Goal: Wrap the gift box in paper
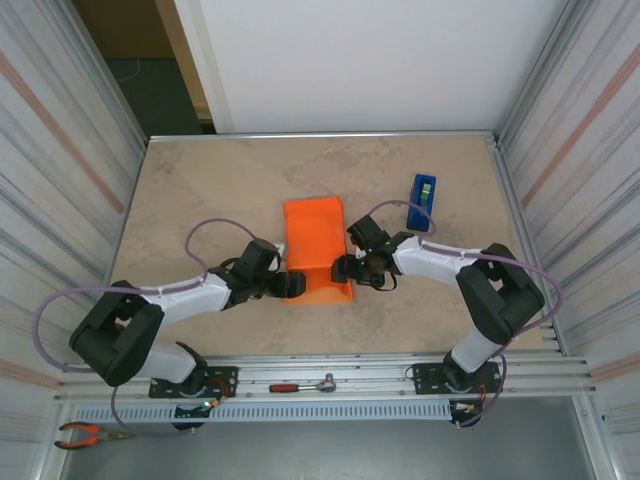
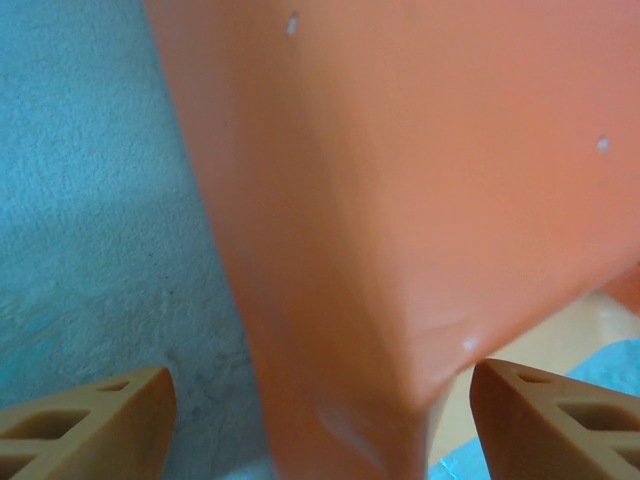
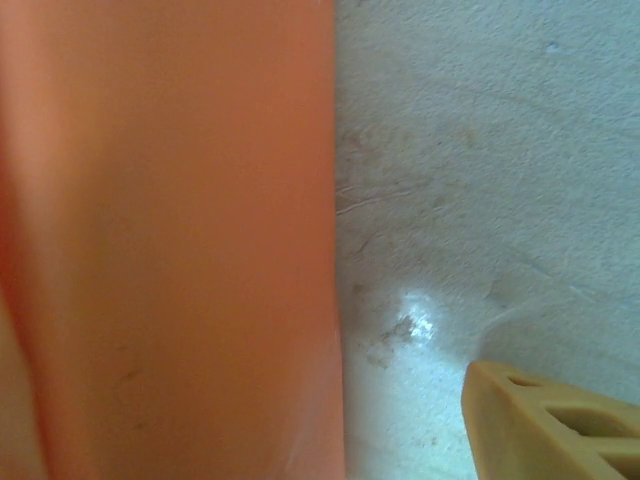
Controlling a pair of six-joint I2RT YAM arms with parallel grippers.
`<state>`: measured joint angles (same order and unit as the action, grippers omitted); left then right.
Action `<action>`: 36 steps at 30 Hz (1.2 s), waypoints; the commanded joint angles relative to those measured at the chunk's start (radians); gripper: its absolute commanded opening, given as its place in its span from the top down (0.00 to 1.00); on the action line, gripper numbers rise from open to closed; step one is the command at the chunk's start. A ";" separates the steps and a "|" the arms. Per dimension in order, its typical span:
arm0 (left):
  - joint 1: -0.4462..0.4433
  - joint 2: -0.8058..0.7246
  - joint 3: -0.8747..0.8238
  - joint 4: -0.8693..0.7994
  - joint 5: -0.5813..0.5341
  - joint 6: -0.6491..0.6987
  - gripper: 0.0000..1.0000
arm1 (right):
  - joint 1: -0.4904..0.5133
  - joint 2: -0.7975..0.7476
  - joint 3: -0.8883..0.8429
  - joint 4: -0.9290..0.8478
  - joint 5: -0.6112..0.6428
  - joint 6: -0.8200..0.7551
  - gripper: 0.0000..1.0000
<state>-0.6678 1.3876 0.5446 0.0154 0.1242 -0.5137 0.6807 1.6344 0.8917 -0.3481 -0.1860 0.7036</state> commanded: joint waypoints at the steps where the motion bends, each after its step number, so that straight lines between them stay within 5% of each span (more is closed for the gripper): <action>1: -0.040 0.017 -0.009 0.057 -0.162 -0.036 0.24 | -0.002 0.021 -0.007 0.007 0.066 0.017 0.30; 9: -0.128 0.090 0.028 0.084 -0.370 -0.085 0.41 | 0.019 -0.001 -0.001 -0.007 0.095 0.051 0.33; 16: -0.185 0.157 0.055 0.086 -0.435 -0.104 0.45 | 0.041 0.038 -0.001 0.006 0.155 0.150 0.54; 23: -0.188 0.113 0.092 0.023 -0.412 -0.052 0.39 | 0.032 0.067 0.024 0.002 0.199 0.169 0.89; 30: -0.175 -0.029 0.201 -0.229 -0.324 0.094 0.32 | 0.023 0.059 0.024 0.011 0.178 0.144 0.93; 36: -0.165 0.085 0.416 -0.413 -0.260 0.300 0.26 | 0.023 0.064 0.004 0.037 0.155 0.140 0.93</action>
<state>-0.8402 1.4189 0.8845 -0.2607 -0.1814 -0.3595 0.7120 1.6802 0.8993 -0.3344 -0.0338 0.8528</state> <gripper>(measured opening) 0.731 0.074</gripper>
